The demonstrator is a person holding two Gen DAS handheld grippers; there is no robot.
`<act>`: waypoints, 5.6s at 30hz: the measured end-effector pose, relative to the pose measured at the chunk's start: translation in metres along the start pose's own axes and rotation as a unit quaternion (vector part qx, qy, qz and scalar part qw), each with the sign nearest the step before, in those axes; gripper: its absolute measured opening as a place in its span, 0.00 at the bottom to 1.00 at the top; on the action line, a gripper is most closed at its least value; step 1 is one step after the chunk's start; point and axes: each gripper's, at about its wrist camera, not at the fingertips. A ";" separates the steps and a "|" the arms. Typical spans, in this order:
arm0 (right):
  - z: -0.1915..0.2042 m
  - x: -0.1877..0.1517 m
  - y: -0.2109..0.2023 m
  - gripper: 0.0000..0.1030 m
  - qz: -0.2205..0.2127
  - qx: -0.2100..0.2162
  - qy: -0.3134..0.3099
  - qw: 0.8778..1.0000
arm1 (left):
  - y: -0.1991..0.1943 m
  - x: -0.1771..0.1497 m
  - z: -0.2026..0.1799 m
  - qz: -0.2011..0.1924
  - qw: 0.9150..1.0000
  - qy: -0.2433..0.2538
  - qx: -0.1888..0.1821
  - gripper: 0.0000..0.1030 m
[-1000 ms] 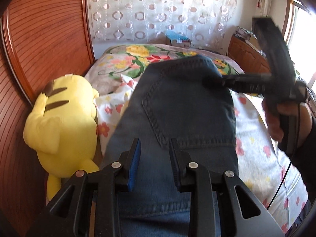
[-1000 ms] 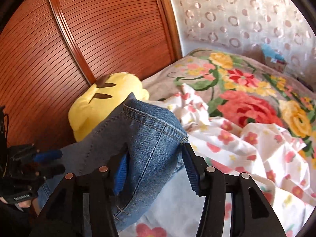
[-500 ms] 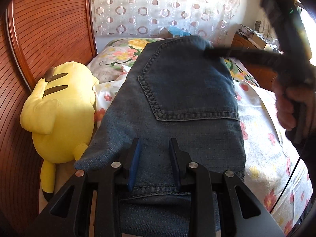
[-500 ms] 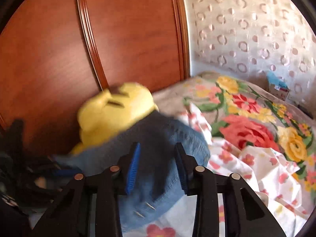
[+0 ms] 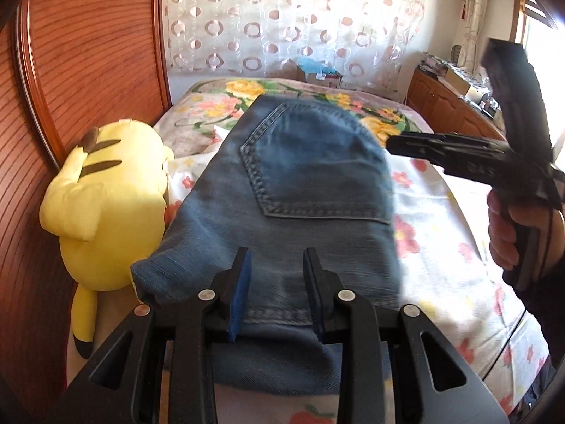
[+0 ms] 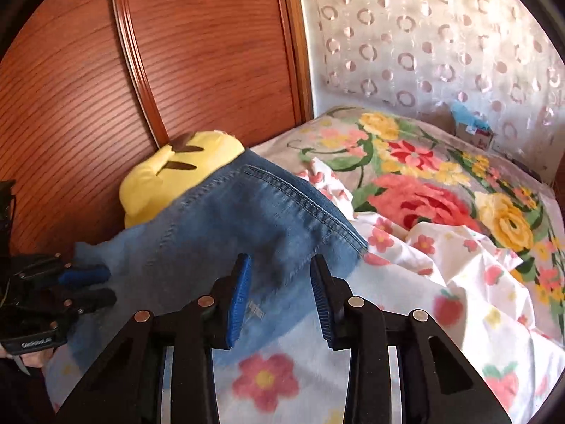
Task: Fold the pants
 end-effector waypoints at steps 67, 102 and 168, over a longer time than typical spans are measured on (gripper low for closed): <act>0.107 -0.233 -0.395 0.68 -0.237 -0.201 0.090 0.946 | -0.238 -0.036 -0.216 -0.214 0.973 0.083 0.002 0.85; 0.095 -0.235 -0.391 0.68 -0.238 -0.198 0.089 0.947 | -0.240 -0.039 -0.212 -0.210 0.974 0.079 0.004 0.85; 0.097 -0.236 -0.390 0.68 -0.238 -0.195 0.085 0.947 | -0.241 -0.038 -0.212 -0.210 0.975 0.078 0.003 0.85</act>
Point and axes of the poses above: each gripper's, at about its wrist camera, not at the fingertips, and y roughly the way its jaws point, z to its left, x to its top, and after that the axes turned 7 degrees about y, right-handed
